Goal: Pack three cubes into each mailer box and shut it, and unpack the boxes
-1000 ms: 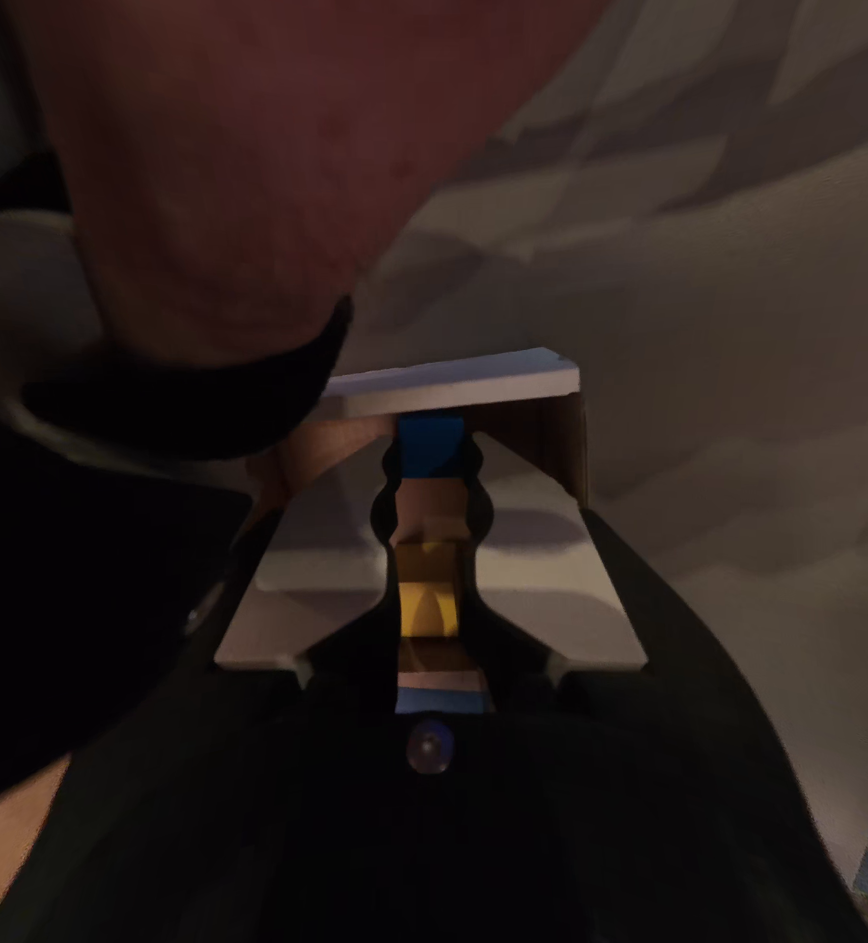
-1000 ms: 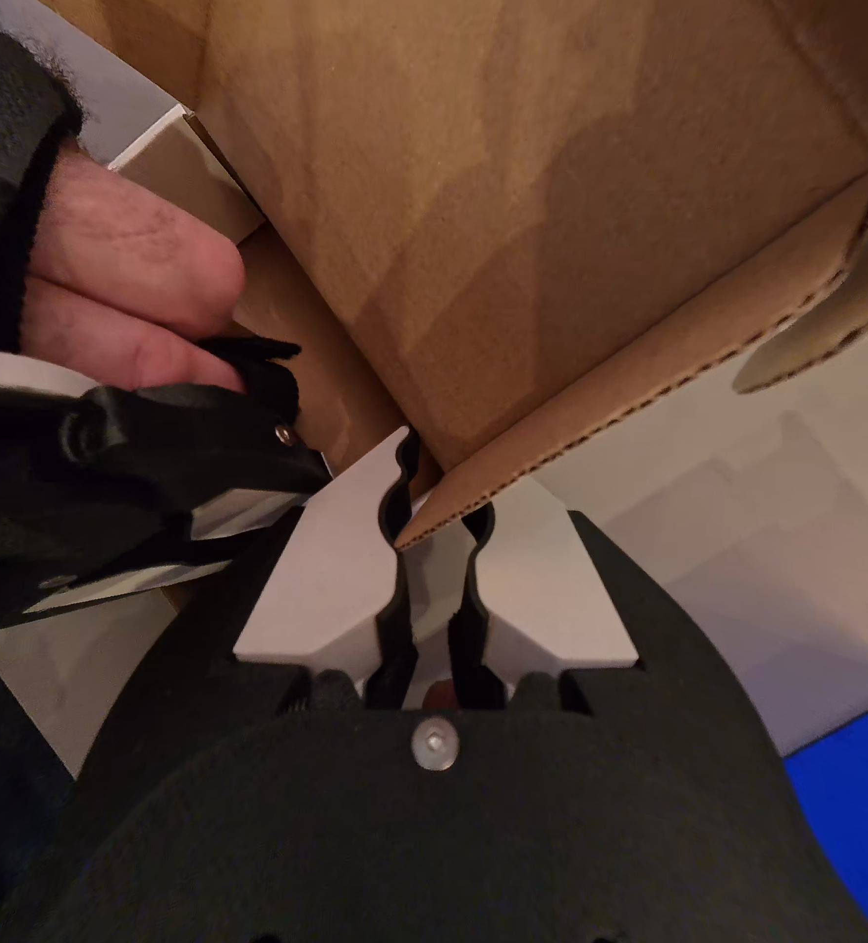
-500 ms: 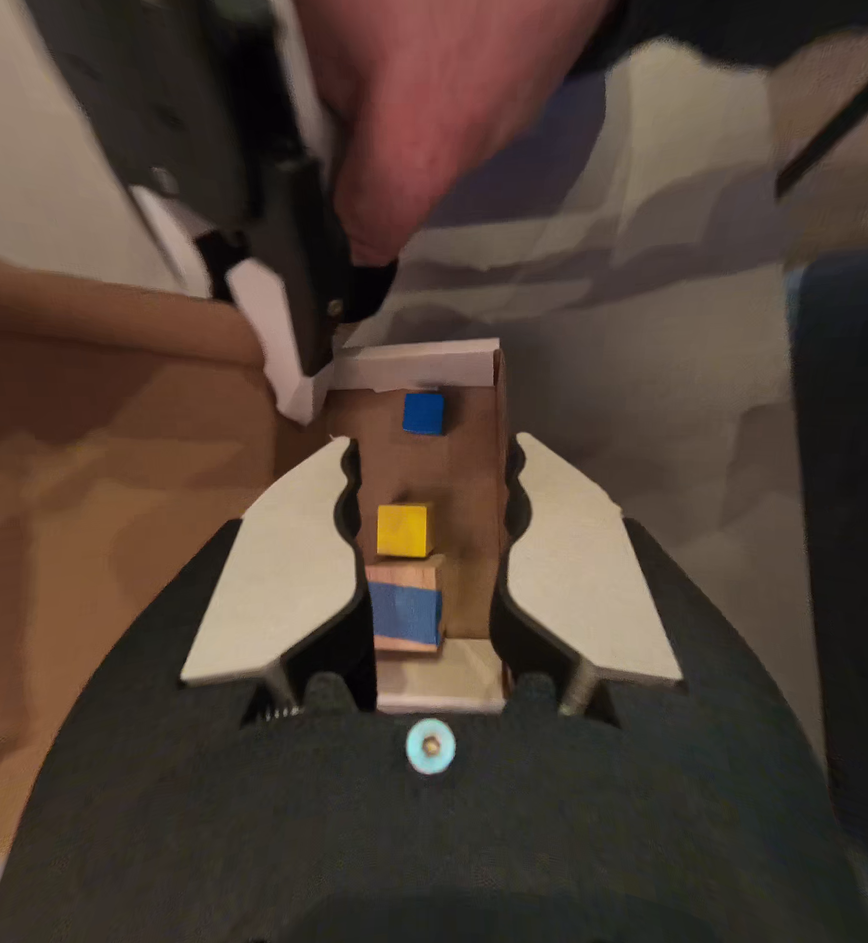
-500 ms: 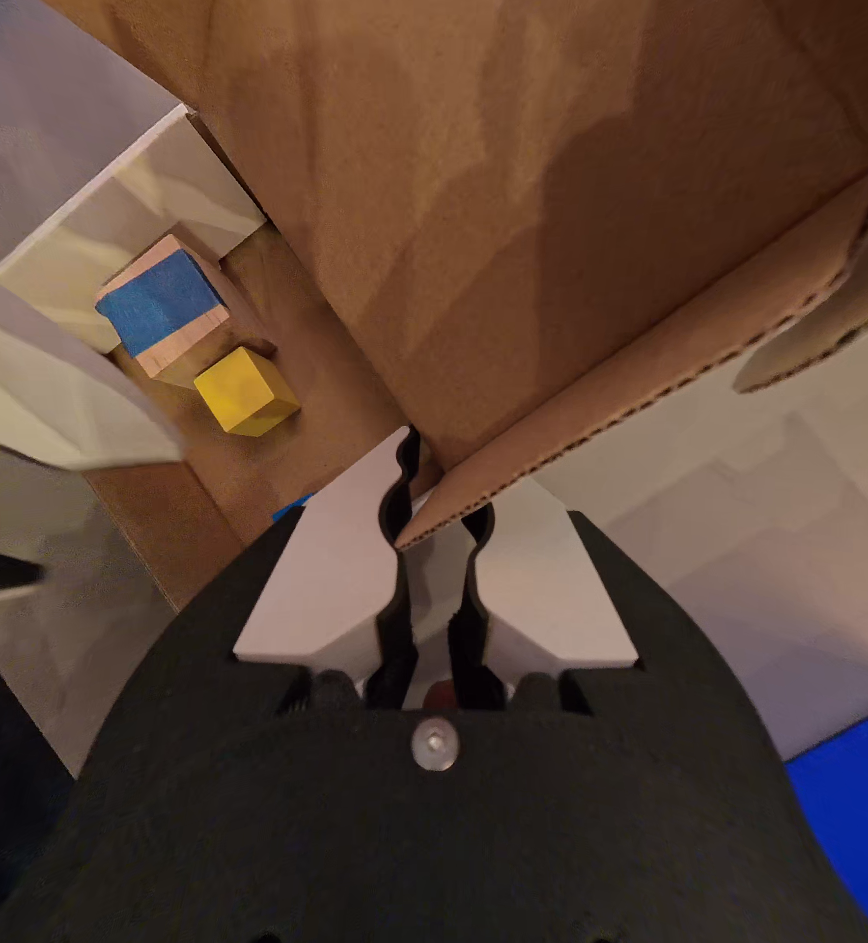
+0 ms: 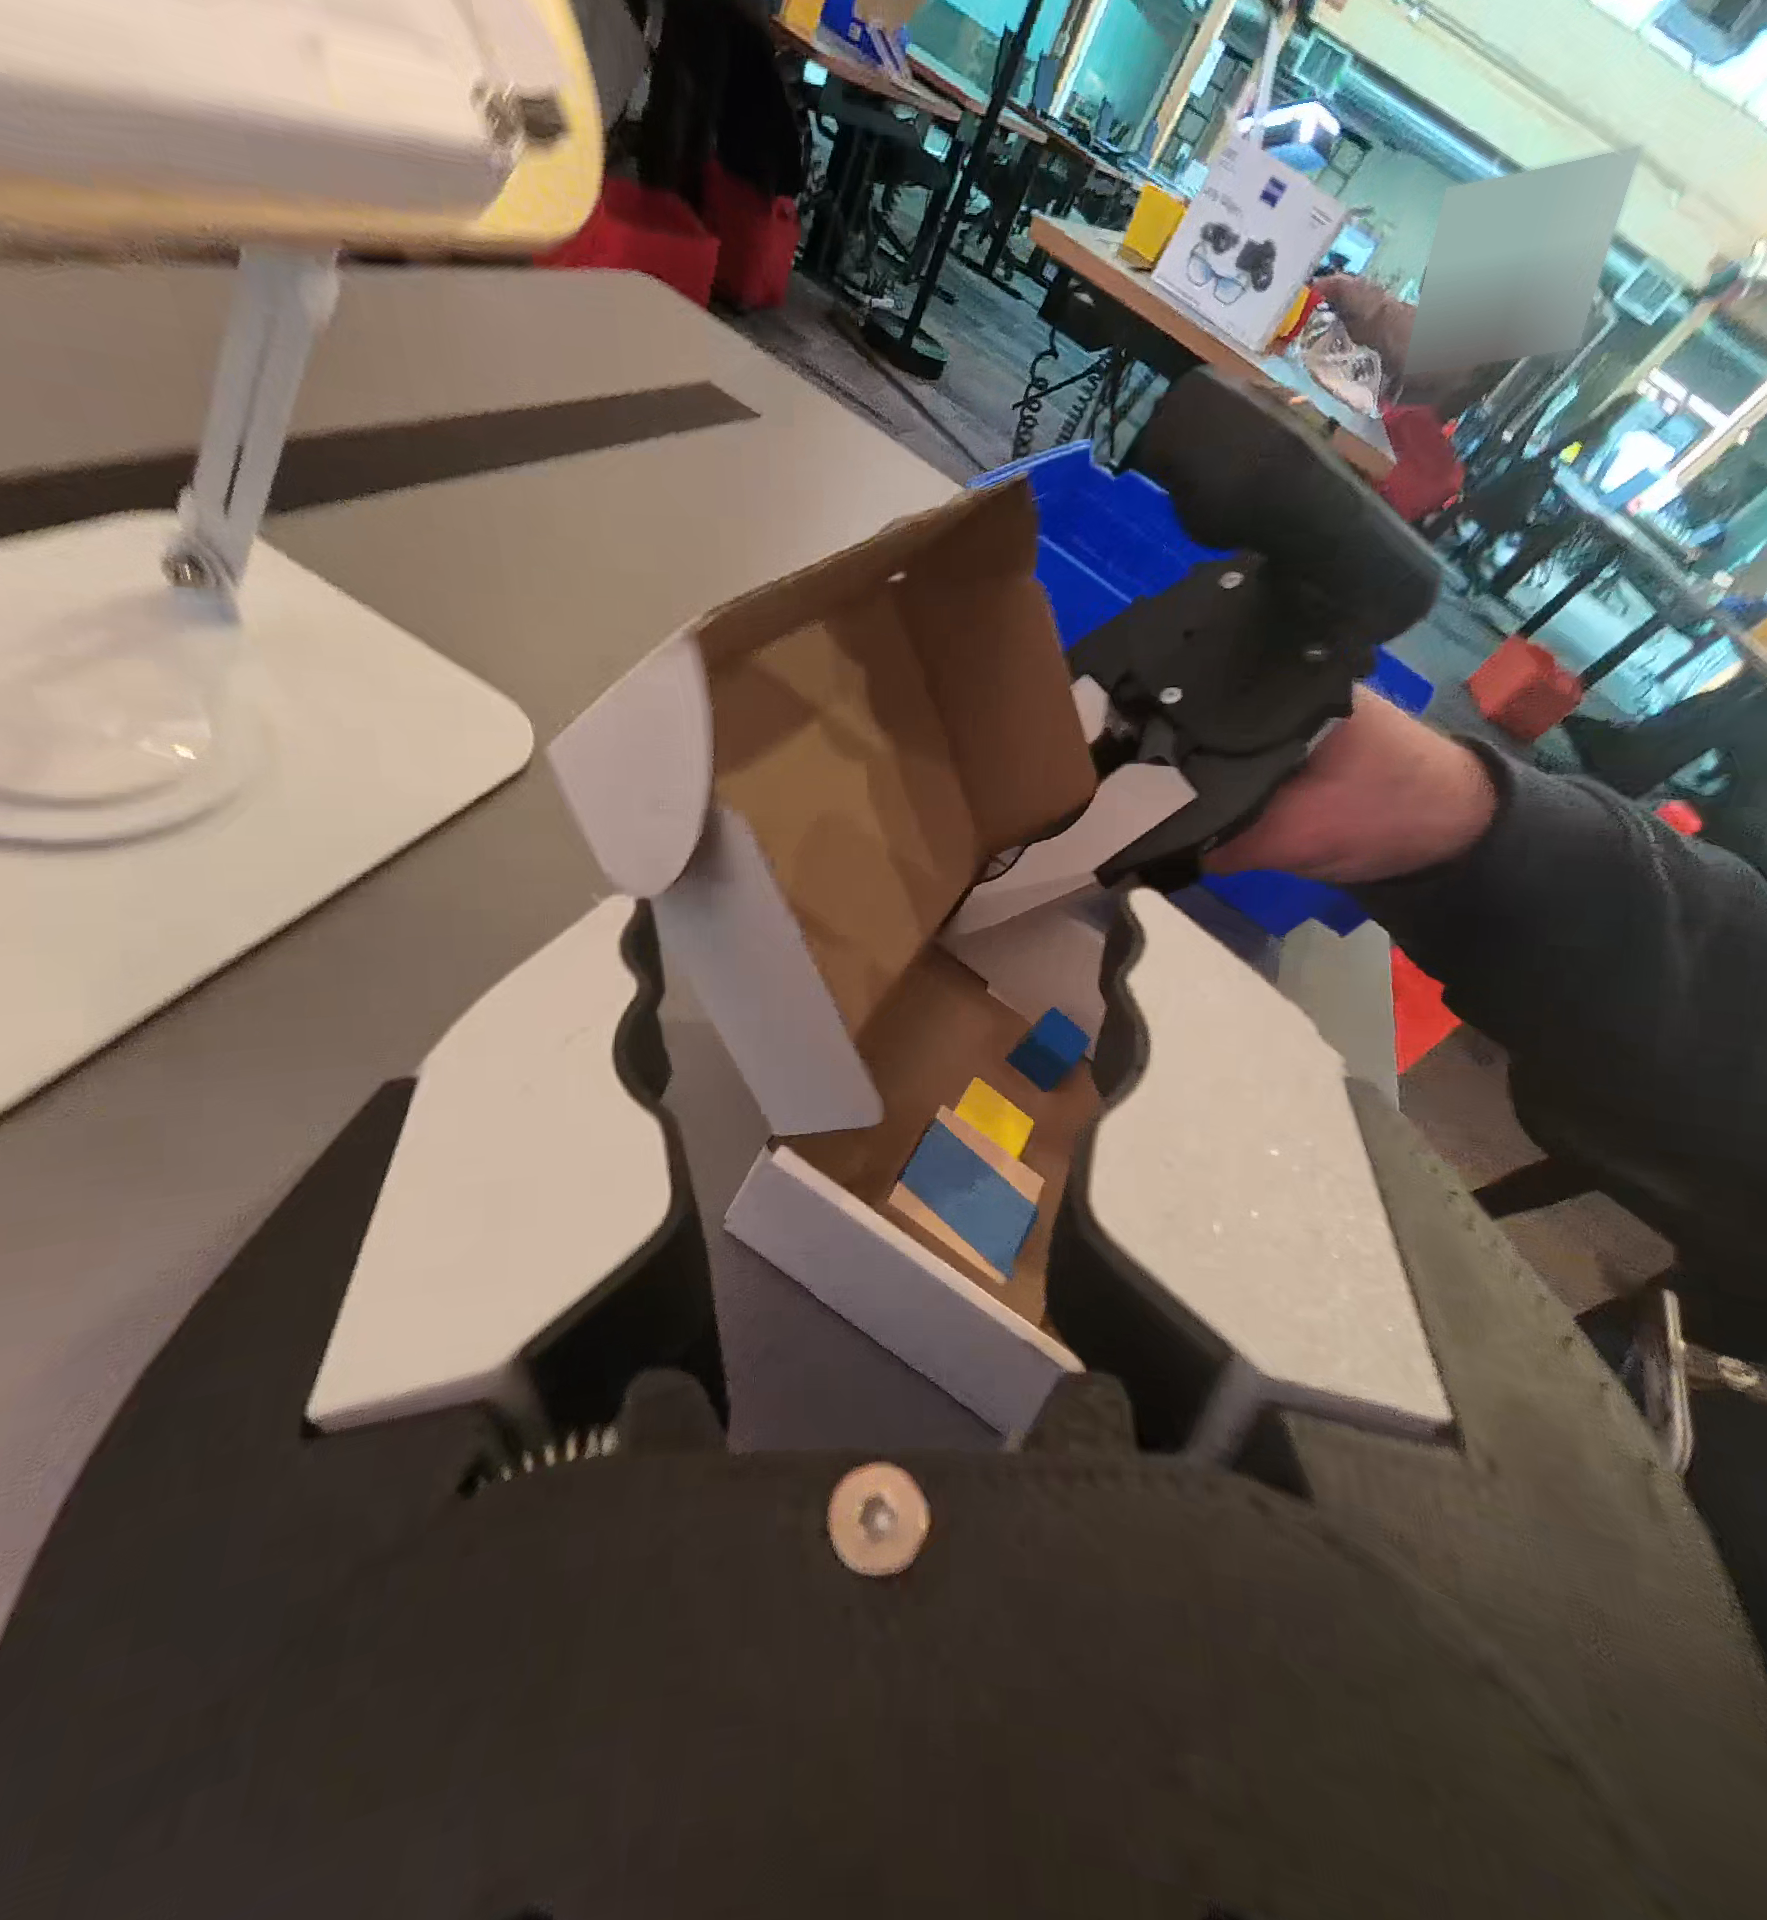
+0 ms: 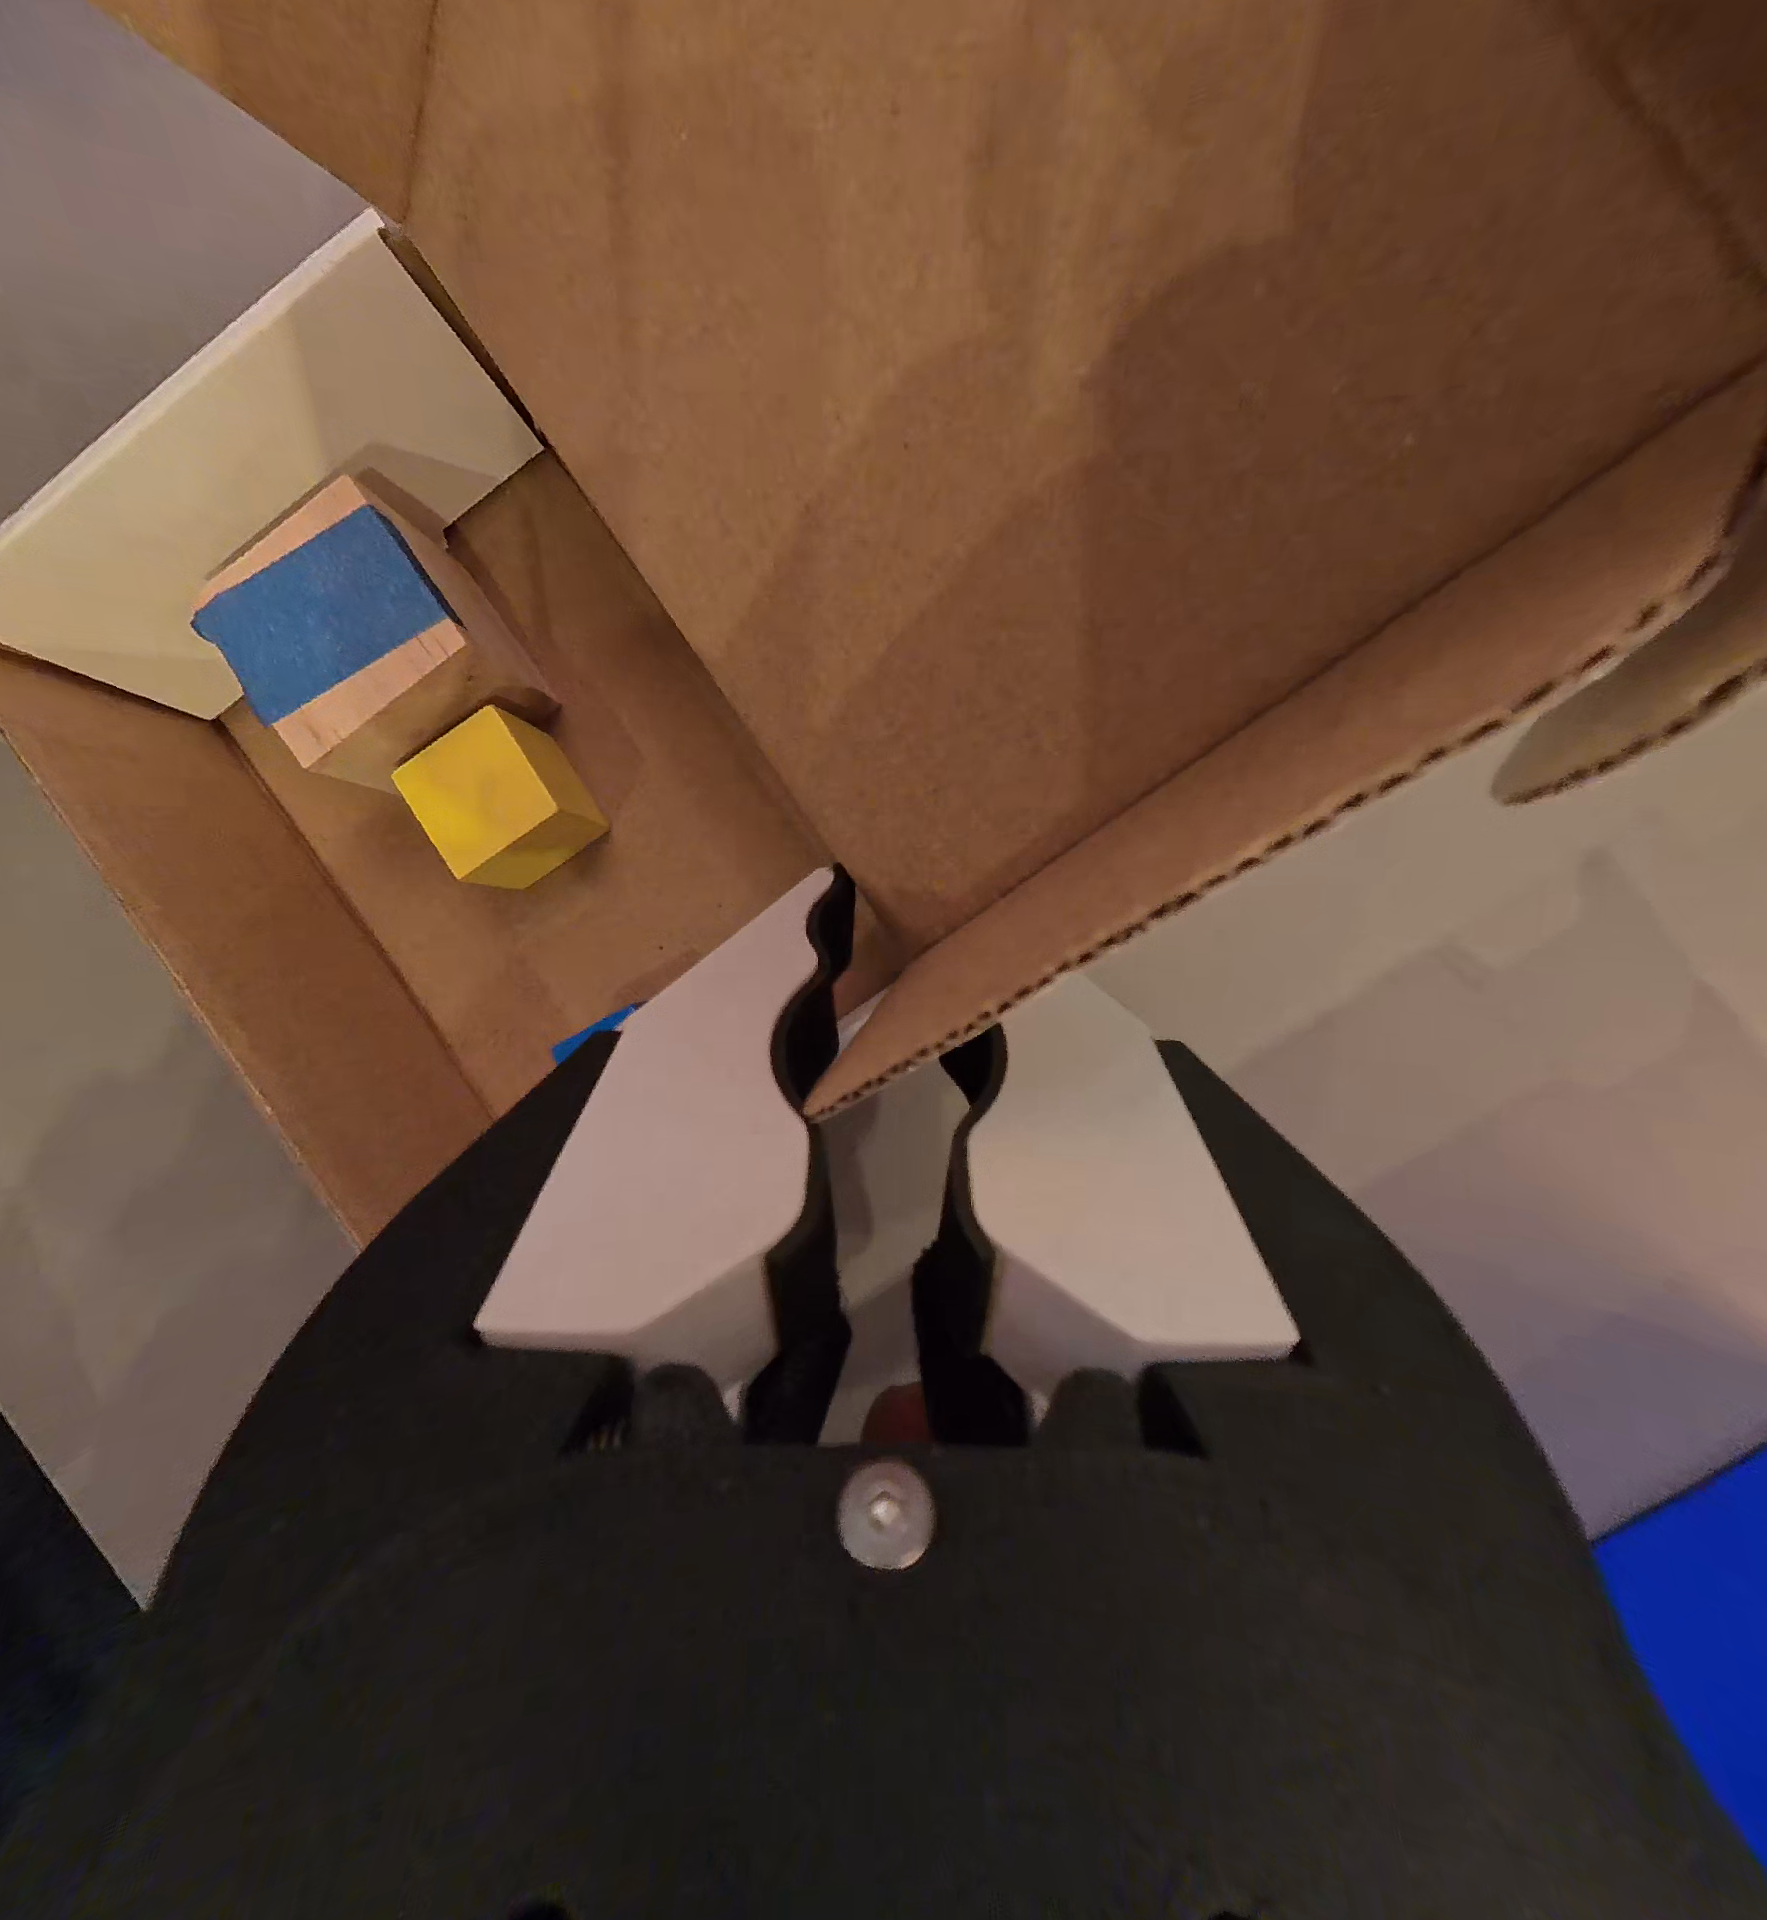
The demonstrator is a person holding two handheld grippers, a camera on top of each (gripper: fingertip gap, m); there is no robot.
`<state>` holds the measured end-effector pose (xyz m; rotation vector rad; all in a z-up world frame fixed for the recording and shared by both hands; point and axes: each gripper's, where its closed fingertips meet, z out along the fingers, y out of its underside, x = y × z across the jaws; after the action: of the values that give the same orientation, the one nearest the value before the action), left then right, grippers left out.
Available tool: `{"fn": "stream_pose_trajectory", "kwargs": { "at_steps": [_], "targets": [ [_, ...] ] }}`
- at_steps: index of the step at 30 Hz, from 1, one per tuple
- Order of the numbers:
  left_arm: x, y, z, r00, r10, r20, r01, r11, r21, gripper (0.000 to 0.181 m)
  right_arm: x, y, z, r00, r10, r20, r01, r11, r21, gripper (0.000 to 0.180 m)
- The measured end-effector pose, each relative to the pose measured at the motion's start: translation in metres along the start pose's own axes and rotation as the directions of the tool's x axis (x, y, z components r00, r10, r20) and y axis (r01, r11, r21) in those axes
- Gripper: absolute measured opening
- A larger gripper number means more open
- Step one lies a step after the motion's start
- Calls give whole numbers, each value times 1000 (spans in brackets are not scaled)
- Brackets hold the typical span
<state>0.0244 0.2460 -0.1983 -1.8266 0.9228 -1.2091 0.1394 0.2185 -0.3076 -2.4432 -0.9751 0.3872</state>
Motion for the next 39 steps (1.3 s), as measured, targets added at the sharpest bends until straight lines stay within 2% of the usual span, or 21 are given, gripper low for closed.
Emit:
{"fn": "stream_pose_trajectory", "kwargs": {
  "at_steps": [2,7,9,13,17,23,30,34,39],
  "targets": [
    [-7,8,11,998,-52,-31,52,999,-3,82,0,0,0,1000,0,0,0,1000,2,11],
    [-10,9,28,955,-187,-231,204,978,53,77,1,0,0,1000,-3,5,3,1000,7,11],
    [-9,10,33,937,-194,-289,218,975,51,72,0,0,0,1000,-4,14,4,1000,15,11],
    [-9,15,45,923,-198,-330,215,976,15,73,-3,-2,0,999,-37,18,37,999,19,11],
    [-2,13,49,851,-248,-463,285,959,9,66,-3,-2,1,999,-36,22,35,999,15,11],
    [2,17,48,899,-139,-416,155,988,4,65,-2,-2,0,999,-38,26,37,999,34,11],
    [8,25,42,943,57,-327,-52,998,22,65,-3,-4,-1,998,-52,23,50,997,66,12],
    [10,29,41,950,151,-275,-155,988,5,63,-9,-1,-4,996,-53,66,49,996,72,26],
    [12,33,41,947,187,-261,-199,980,-18,64,-23,5,-21,991,-74,114,70,997,42,40]
  ]
}}
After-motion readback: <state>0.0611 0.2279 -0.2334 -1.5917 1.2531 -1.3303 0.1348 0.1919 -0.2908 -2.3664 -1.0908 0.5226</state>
